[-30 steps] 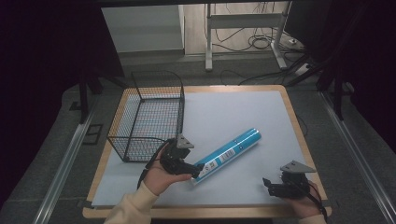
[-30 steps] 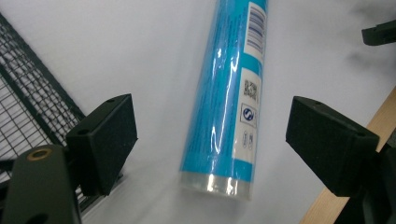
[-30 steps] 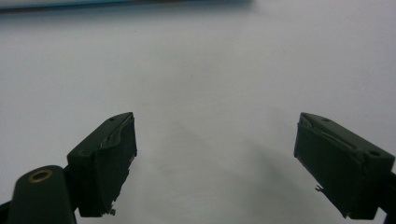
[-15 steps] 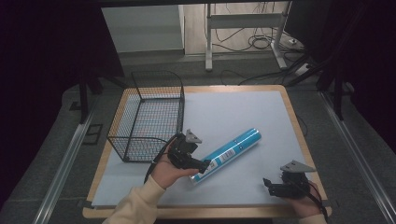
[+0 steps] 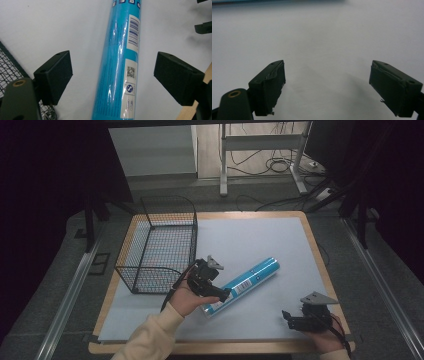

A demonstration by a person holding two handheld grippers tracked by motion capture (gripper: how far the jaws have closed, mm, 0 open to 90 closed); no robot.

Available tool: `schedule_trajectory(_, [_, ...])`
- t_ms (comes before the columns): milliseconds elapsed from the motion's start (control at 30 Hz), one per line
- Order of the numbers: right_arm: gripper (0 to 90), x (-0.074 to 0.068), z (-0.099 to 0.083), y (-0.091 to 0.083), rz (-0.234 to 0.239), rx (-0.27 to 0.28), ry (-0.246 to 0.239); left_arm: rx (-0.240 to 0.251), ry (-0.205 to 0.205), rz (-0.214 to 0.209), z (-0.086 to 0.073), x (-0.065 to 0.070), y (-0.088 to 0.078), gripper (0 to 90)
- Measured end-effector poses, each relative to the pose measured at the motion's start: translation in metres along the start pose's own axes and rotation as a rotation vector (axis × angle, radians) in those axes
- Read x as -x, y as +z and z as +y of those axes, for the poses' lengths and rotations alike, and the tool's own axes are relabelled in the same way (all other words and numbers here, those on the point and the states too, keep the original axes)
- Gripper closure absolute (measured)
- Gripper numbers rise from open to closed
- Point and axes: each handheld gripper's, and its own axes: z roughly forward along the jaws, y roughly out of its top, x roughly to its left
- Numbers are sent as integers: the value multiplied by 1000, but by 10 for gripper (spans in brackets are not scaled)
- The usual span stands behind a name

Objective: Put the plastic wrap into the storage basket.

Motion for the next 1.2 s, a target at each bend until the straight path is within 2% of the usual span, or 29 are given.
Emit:
schedule_trajectory(733, [138,0,0,0,-2,2,-2,-68,-1,-4,19,3,32,136])
schedule_trajectory(1200, [138,0,0,-2,-1,9,-4,-117,21,-19,33,16,57,131])
